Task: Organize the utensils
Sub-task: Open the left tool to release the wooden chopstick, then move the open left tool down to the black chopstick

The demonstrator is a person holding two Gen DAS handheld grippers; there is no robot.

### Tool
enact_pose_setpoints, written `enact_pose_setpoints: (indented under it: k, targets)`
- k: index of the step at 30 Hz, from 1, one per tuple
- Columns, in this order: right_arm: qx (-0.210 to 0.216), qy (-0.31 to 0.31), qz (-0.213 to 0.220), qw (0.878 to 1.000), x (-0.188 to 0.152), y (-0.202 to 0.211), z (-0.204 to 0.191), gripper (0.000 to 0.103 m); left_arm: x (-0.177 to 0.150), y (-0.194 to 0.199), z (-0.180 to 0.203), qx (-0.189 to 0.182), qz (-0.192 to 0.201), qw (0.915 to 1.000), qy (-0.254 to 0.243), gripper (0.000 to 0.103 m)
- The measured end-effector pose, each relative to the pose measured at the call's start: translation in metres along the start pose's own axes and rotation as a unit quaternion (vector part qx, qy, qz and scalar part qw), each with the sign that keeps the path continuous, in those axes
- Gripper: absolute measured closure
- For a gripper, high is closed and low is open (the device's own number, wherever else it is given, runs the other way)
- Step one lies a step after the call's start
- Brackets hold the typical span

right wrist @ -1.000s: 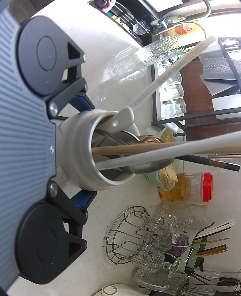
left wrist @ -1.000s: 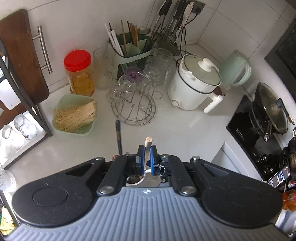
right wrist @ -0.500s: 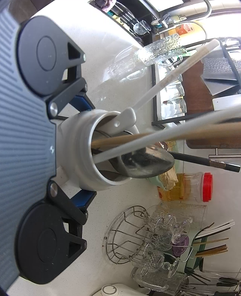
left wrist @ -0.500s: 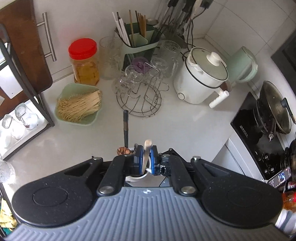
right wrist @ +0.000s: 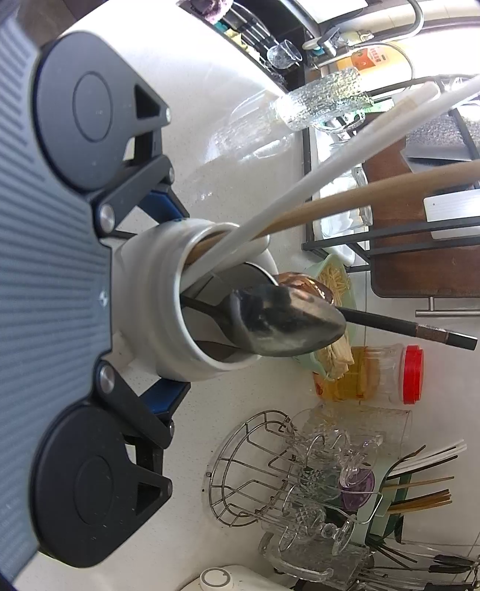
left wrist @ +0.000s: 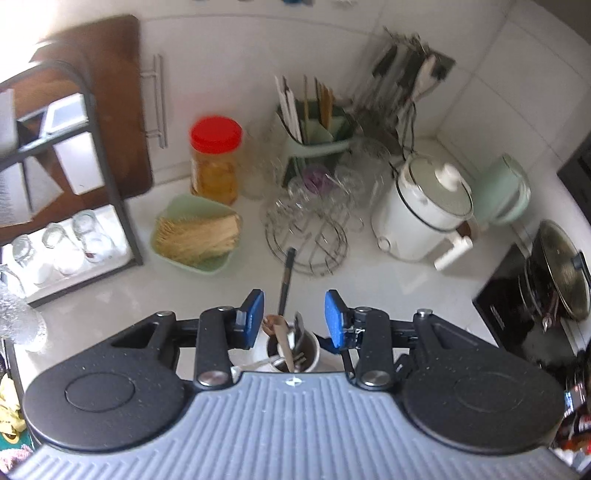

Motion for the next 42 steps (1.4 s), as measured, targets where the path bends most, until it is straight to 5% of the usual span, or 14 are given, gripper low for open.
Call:
enact_pose_setpoints:
  k: [9, 18, 29, 42]
  targets:
    - [-0.001, -0.002, 0.003, 1.000, 0.000, 0.000, 0.002, 0.012, -0.022, 0.019, -0.003, 0.046, 0.082, 0.9949, 0.034, 0.061]
    - [-0.008, -0.013, 0.005, 1.000, 0.002, -0.001, 0.003, 0.012, -0.072, 0.032, -0.024, 0.064, 0.124, 0.9826, 0.122, 0.061]
    - [-0.005, -0.005, 0.006, 1.000, 0.002, -0.002, 0.003, 0.012, -0.152, 0.007, -0.077, 0.085, 0.117, 0.9600, 0.240, 0.061]
    - [0.006, 0.017, -0.012, 1.000, 0.002, 0.000, 0.013, 0.012, -0.175, -0.110, -0.094, 0.033, 0.042, 0.9730, 0.224, 0.061]
Point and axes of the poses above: each gripper's, at about its wrist camera, not at the fingertips, and y roughly against the way its jaws point, z to its right, x to its top, the point moved 9 cm from there along -y, roughly the way its jaws point, and after that the axes turned 12 degrees about -z, right-handed, at the moved point
